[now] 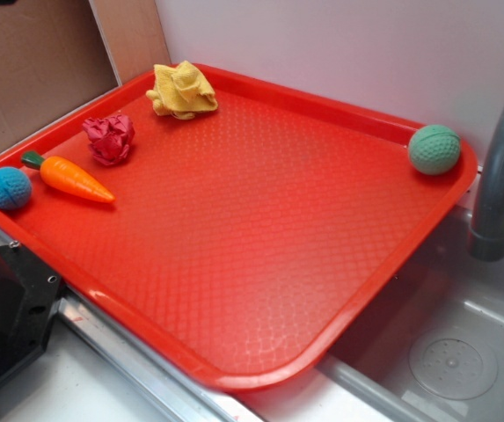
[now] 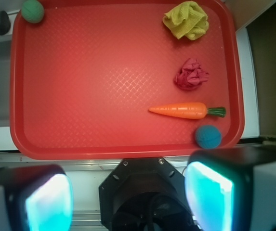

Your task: Grab the carrot.

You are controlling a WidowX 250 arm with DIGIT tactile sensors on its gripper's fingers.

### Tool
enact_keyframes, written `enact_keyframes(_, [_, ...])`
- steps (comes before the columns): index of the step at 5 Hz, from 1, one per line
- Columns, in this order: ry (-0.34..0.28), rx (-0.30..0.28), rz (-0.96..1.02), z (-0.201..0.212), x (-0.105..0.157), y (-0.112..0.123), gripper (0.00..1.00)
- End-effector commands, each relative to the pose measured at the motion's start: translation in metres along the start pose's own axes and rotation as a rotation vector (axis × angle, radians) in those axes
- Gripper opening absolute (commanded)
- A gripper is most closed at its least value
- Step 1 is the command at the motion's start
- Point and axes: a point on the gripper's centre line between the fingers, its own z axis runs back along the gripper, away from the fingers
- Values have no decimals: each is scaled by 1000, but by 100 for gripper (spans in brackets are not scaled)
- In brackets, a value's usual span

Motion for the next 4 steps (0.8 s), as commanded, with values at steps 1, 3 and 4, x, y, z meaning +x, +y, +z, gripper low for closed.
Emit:
enact_keyframes(1, [-5, 13, 395, -18, 13, 20, 100])
enact_keyframes(3, [-31, -5, 861, -69, 26, 49, 100])
enact_keyframes(4, [-31, -17, 1057, -106, 37, 64, 100])
